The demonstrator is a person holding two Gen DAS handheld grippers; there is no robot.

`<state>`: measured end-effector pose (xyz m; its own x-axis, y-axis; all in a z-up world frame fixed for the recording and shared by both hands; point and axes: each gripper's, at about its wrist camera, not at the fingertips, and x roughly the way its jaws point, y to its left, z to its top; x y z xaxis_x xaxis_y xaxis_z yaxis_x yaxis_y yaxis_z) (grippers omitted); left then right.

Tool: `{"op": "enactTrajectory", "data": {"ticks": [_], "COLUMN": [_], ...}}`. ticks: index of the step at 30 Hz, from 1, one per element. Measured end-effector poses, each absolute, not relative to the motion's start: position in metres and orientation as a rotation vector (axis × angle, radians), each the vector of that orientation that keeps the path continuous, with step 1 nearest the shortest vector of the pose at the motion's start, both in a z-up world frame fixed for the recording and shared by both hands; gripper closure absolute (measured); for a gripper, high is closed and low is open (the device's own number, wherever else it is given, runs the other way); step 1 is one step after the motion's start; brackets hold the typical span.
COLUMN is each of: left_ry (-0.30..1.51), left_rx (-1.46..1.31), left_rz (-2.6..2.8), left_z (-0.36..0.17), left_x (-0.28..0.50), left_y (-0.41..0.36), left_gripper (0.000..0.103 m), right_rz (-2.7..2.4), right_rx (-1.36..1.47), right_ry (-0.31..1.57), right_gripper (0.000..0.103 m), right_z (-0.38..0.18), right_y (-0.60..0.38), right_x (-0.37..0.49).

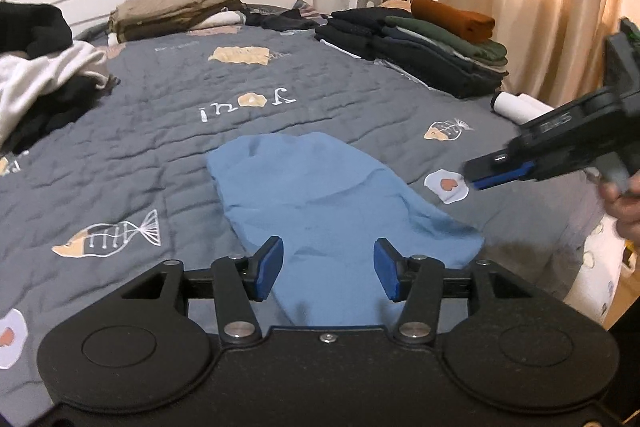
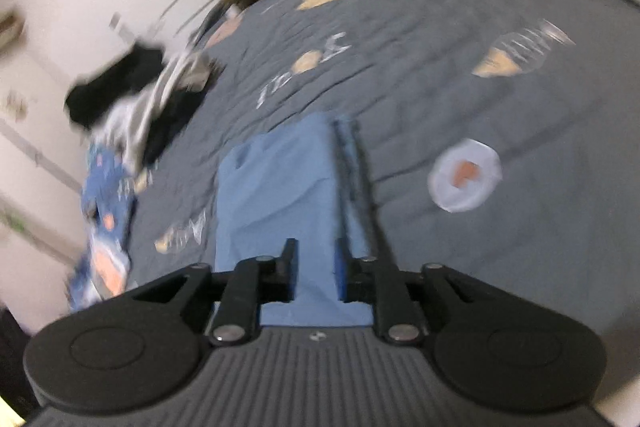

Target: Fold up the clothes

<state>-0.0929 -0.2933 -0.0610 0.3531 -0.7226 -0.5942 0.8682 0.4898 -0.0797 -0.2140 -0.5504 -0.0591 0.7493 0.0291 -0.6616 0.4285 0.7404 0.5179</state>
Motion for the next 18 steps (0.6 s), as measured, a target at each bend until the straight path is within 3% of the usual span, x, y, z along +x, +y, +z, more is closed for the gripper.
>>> {"op": "enactTrajectory", "data": {"ticks": [7,18], "left_ry": [0.632,0.644], "left_rx": [0.276,0.262], "left_rz": [-1.022,-1.011], "left_z": [-0.065,-0.066], "left_x": [-0.090,-0.086], "left_y": [-0.292,-0.291], "left_gripper": [0.052,0.052], "right_rz": [-0.263,-0.264], "right_rx": [0.419,0.366], "right_ry": [0.760,0.766], "right_gripper": [0.075,0.074], "right_z": [-0.075,-0.080], "right_y": [-0.531,-0.556], "right_x": [-0.175,-0.126]}}
